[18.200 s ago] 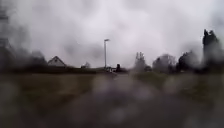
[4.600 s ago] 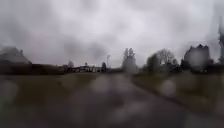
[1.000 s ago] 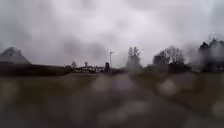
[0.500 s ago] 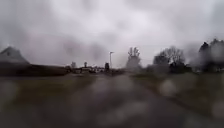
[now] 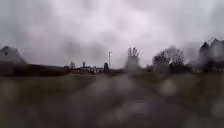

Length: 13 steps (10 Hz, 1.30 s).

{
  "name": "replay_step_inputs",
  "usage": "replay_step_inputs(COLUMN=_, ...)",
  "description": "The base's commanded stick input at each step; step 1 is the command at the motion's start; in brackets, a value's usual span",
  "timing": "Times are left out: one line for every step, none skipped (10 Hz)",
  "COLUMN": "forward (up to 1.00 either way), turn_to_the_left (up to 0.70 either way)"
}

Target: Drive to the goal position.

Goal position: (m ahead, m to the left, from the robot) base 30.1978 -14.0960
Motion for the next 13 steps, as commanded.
replay_step_inputs(forward=1.00, turn_to_the_left=0.00)
replay_step_inputs(forward=1.00, turn_to_the_left=0.00)
replay_step_inputs(forward=1.00, turn_to_the_left=0.00)
replay_step_inputs(forward=1.00, turn_to_the_left=0.00)
replay_step_inputs(forward=1.00, turn_to_the_left=0.00)
replay_step_inputs(forward=1.00, turn_to_the_left=0.00)
replay_step_inputs(forward=1.00, turn_to_the_left=0.00)
replay_step_inputs(forward=1.00, turn_to_the_left=0.00)
replay_step_inputs(forward=1.00, turn_to_the_left=0.00)
replay_step_inputs(forward=1.00, turn_to_the_left=0.00)
replay_step_inputs(forward=1.00, turn_to_the_left=0.00)
replay_step_inputs(forward=1.00, turn_to_the_left=0.00)
replay_step_inputs(forward=1.00, turn_to_the_left=0.00)
